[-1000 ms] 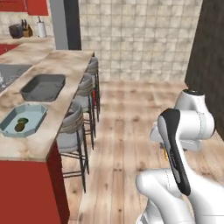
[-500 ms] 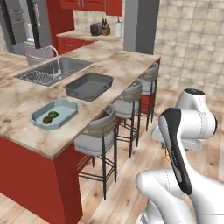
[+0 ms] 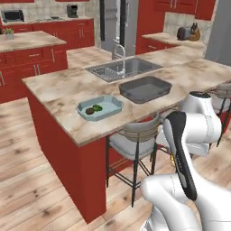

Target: Place the cold items (kiwi and avocado) from the fridge in one tupperware on the dining counter. Place the warm items (kebab skewer and hot dog) in the stove area in another tupperware.

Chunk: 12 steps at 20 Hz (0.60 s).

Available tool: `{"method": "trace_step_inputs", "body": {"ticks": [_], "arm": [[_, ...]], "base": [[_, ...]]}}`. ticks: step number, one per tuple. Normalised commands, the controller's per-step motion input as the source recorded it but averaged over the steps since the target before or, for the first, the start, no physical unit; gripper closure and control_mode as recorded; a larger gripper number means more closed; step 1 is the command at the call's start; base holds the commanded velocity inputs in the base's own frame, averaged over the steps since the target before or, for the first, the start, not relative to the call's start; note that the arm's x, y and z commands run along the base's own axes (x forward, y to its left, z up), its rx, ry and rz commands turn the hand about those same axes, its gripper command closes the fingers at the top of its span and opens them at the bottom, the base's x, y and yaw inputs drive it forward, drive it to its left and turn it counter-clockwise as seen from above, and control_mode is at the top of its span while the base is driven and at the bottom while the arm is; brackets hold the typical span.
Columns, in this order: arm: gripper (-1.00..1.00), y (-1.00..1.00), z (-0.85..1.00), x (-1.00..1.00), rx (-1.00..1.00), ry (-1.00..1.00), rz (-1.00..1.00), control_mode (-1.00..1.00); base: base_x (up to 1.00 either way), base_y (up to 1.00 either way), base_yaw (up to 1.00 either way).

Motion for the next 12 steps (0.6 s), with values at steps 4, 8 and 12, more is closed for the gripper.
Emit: {"method": "trace_step_inputs", "body": {"ticks": [4,8,12], "arm": [[1.00,0.00,0.00,0.00,0.00,0.00,0.00,1.00],[1.00,0.00,0.00,0.00,0.00,0.00,0.00,1.00],[1.00,0.00,0.00,0.00,0.00,0.00,0.00,1.00]], "base": [[0.00,-0.75,0.67],[0.00,-1.00,0.29],[0.00,-1.00,0.26]]}}
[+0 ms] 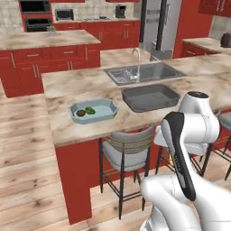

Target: Place the cold items (kiwi and avocado) from the fridge in one tupperware on the dining counter. Place the warm items (kebab skewer and hot dog) in the stove area in another tupperware.

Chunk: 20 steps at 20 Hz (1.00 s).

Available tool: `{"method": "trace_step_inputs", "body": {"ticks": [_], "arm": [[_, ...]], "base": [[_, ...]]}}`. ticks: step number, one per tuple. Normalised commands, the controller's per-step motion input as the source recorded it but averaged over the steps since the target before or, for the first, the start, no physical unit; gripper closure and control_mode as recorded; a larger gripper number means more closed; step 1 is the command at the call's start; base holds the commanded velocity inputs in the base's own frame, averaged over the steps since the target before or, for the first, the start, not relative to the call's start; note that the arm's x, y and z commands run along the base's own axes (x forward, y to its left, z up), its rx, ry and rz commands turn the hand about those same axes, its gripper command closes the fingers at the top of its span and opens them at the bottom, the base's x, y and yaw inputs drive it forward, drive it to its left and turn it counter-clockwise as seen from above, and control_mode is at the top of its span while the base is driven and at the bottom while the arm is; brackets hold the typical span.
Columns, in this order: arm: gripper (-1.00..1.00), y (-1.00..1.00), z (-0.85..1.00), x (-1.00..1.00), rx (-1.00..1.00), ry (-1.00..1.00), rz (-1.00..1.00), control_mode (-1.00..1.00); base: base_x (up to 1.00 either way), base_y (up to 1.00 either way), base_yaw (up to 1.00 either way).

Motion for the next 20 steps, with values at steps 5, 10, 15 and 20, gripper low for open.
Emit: {"method": "trace_step_inputs", "body": {"ticks": [5,10,15,20], "arm": [[1.00,0.00,0.00,0.00,0.00,0.00,0.00,1.00],[1.00,0.00,0.00,0.00,0.00,0.00,0.00,1.00],[1.00,0.00,0.00,0.00,0.00,0.00,0.00,1.00],[1.00,0.00,0.00,0.00,0.00,0.00,0.00,1.00]], "base": [[0.20,-1.00,0.36],[0.22,-0.98,0.49],[0.03,-0.40,-0.04],[0.53,0.11,-0.21]]}}
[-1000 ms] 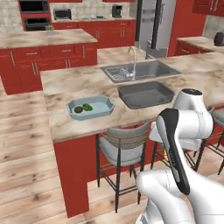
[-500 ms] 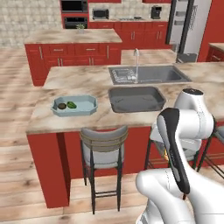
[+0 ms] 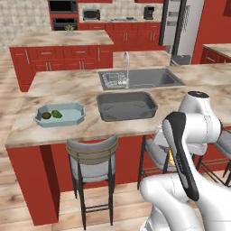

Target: Place the cold items (kiwi and avocado) from the fridge in one tupperware on the dining counter. Place the warm items (kebab skewer and hot dog) in the stove area in another tupperware.

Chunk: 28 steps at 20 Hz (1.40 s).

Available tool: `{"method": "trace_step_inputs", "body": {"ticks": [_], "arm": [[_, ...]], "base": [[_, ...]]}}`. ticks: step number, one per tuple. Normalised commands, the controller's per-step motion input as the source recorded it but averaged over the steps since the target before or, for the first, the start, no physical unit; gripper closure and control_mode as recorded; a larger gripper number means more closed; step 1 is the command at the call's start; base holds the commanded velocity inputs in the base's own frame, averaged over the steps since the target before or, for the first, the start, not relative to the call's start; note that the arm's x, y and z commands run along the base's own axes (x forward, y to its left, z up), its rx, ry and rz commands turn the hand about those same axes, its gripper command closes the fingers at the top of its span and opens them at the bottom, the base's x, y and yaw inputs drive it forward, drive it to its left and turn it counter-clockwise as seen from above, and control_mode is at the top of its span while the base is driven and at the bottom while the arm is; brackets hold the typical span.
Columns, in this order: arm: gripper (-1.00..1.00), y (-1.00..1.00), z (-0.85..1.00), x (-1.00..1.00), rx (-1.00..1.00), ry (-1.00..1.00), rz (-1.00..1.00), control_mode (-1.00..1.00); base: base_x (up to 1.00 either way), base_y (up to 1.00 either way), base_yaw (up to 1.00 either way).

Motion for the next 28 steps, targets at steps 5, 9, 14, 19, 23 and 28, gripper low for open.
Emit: {"method": "trace_step_inputs", "body": {"ticks": [5,9,14,19,23,28], "arm": [[1.00,0.00,0.00,0.00,0.00,0.00,0.00,1.00],[1.00,0.00,0.00,0.00,0.00,0.00,0.00,1.00],[1.00,0.00,0.00,0.00,0.00,0.00,0.00,1.00],[1.00,0.00,0.00,0.00,0.00,0.00,0.00,1.00],[1.00,0.00,0.00,0.00,0.00,0.00,0.00,1.00],[1.00,0.02,0.00,0.20,0.00,0.03,0.00,-1.00]], "base": [[0.79,0.10,-0.19],[0.31,0.20,-0.09],[0.51,0.39,-0.07],[0.51,0.43,-0.09],[0.49,0.12,-0.01],[0.26,0.00,0.00]]}}
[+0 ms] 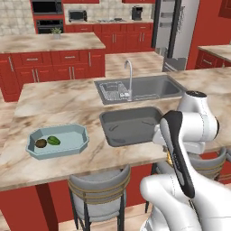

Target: Place the cold items (kiwi and avocado) from the fridge in one tupperware on the dining counter. Place the warm items (kebab skewer and hot dog) in the stove area in another tupperware.

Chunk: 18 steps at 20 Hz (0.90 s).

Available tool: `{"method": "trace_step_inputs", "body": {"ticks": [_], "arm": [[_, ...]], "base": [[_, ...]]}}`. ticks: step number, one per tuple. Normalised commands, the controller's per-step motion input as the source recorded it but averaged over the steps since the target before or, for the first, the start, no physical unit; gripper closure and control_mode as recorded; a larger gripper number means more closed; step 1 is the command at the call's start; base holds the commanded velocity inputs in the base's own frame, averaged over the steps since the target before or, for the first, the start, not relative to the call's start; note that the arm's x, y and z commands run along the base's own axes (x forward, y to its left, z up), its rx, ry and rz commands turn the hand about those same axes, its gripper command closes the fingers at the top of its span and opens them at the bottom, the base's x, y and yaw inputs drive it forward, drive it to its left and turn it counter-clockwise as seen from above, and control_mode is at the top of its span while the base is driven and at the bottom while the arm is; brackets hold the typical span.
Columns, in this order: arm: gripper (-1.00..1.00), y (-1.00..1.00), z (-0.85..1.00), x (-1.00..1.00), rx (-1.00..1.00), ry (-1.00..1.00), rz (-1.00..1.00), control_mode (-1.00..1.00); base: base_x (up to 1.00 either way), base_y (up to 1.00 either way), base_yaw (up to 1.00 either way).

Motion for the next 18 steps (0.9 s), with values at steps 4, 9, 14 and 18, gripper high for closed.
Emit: {"method": "trace_step_inputs", "body": {"ticks": [4,9,14,18], "arm": [[1.00,0.15,0.18,0.49,-0.05,0.17,0.00,-1.00],[1.00,0.09,0.36,0.84,-0.07,0.19,-0.11,-1.00],[1.00,-0.02,0.09,1.00,0.03,0.11,-0.29,-1.00],[1.00,-0.12,0.00,1.00,0.01,0.00,-0.30,-1.00]], "base": [[0.00,0.00,0.00],[0.00,0.00,0.00],[0.00,0.00,0.00],[0.00,0.00,0.00]]}}
